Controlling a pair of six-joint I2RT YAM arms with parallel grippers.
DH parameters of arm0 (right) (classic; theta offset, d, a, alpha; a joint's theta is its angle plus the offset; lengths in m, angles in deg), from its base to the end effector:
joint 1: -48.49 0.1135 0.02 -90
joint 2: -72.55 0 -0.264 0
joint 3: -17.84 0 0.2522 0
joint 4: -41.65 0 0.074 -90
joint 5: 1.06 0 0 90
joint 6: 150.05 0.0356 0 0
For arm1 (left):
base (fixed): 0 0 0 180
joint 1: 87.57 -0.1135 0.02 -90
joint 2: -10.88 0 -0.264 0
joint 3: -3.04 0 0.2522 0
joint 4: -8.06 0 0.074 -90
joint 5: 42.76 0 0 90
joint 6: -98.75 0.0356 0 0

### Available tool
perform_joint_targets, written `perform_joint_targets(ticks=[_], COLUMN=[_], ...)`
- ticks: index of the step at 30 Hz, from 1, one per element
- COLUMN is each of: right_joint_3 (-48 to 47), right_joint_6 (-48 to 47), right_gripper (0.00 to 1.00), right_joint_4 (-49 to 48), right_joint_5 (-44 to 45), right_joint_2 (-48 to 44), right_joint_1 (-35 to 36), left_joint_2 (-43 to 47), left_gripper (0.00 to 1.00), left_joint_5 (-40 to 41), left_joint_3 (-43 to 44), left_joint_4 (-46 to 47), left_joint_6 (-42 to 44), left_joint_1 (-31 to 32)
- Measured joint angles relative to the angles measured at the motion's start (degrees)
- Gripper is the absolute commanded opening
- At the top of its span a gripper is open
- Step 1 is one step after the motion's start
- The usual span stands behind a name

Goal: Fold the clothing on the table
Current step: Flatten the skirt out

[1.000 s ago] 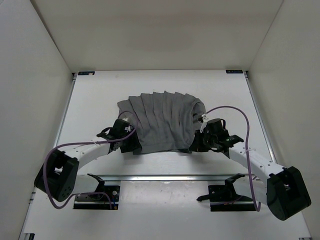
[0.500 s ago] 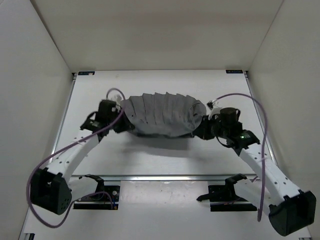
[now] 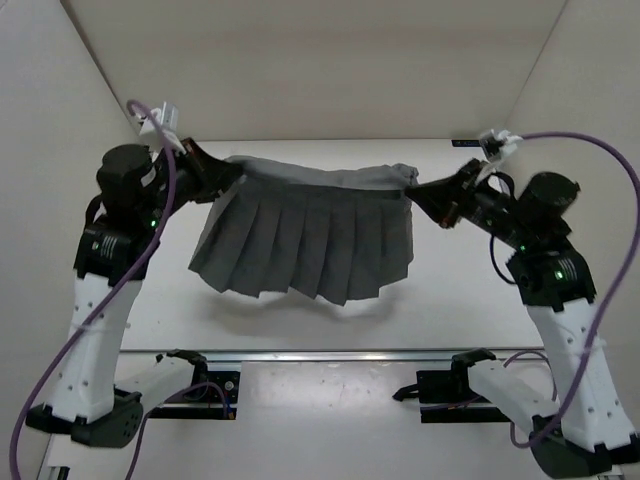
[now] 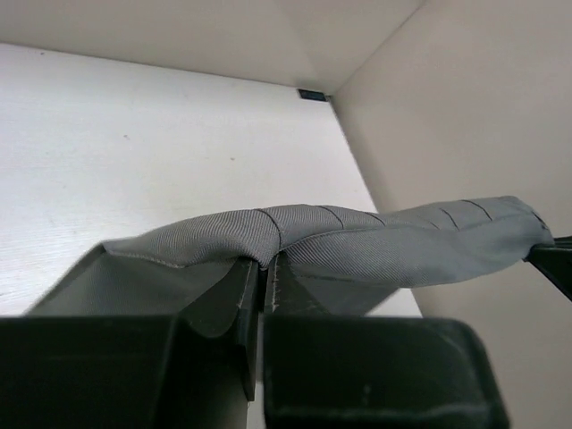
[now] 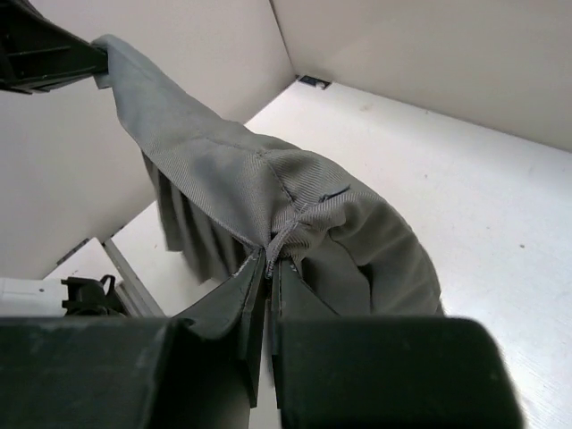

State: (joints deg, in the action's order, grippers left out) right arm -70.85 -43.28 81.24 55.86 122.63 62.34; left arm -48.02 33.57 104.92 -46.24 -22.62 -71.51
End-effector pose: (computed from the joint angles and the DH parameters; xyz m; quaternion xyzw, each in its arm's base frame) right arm 0.1424 0.0551 0.4716 -0.1821 0.6885 0.3733 0.5946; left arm 0.1655 -0.0564 0.4902 -0.0275 0.7711 -0.3374 0.5392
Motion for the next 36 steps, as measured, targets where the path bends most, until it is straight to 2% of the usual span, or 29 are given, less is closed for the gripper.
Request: perform_joint_targets(ticks=[5, 8, 11, 13, 15, 17, 19, 20, 24, 28, 30, 32, 33, 34, 36], right_joint_3=[-3.91, -11.37, -21.53, -26.99, -29.09, -27.96, -23.61, -19.41, 1.7, 23.32, 31.95, 38.53, 41.38, 43.04, 45.05], right_joint_6=[-0.98, -3.13, -5.64, -6.84, -7.39, -7.54, -7.37, -7.28, -4.07, 1.16, 3.41, 5.27, 6.01, 6.67, 7.56], right_gripper=[0.0, 0.0, 0.0, 0.0, 0.0, 0.0, 0.01, 0.01, 0.0, 0.0, 0.0, 0.05, 0.14, 0.27, 0.43], right_joint_4=[-1.01, 1.38, 5.9, 7.32, 7.08, 6.01, 3.98, 3.69, -3.78, -5.09, -4.83, -3.74, -3.3, -2.97, -3.17], right_joint_5=[0.22, 2.75, 5.79, 6.86, 6.71, 6.23, 5.49, 5.18, 4.5, 5.09, 5.7, 6.49, 6.51, 6.29, 5.88], right_joint_2=[14.19, 26.88, 35.69, 37.64, 36.81, 34.18, 31.1, 29.05, 24.61, 25.03, 23.23, 19.41, 16.52, 14.19, 10.12], right_joint_1=[0.83, 1.77, 2.32, 2.16, 1.31, -0.31, -2.08, -3.3, -4.61, -3.5, -2.78, -1.92, -1.62, -1.57, -2.01], left_joint_2=[-14.12, -28.35, -41.35, -44.76, -43.3, -39.43, -33.81, -30.4, -21.0, -18.12, -17.42, -15.45, -13.97, -12.04, -8.17], left_gripper=[0.0, 0.0, 0.0, 0.0, 0.0, 0.0, 0.0, 0.0, 0.0, 0.0, 0.01, 0.35, 0.38, 0.42, 0.55], left_joint_5=[-0.57, -0.5, -0.76, -1.29, -1.84, -1.84, -1.84, -1.9, -1.92, -1.57, -1.42, -1.42, -1.55, -1.79, -1.92], left_joint_3=[5.92, 17.9, 35.1, 40.33, 38.95, 33.92, 24.46, 18.32, -10.1, -37.05, -46.77, -53.2, -55.1, -56.48, -57.72], left_joint_4=[-0.92, -4.81, -9.75, -9.22, -9.25, -7.63, -4.66, -4.55, 7.61, 14.45, 14.58, 13.99, 13.81, 13.86, 13.88], left_joint_6=[1.73, 3.32, 4.59, 4.76, 4.83, 5.05, 5.46, 5.57, 4.33, 1.36, 0.17, -0.37, -0.24, -0.48, -0.42], left_joint_1=[-2.91, -4.17, -5.6, -7.15, -8.5, -8.87, -7.41, -6.03, -3.02, -0.74, 1.33, 4.22, 5.73, 6.56, 6.45])
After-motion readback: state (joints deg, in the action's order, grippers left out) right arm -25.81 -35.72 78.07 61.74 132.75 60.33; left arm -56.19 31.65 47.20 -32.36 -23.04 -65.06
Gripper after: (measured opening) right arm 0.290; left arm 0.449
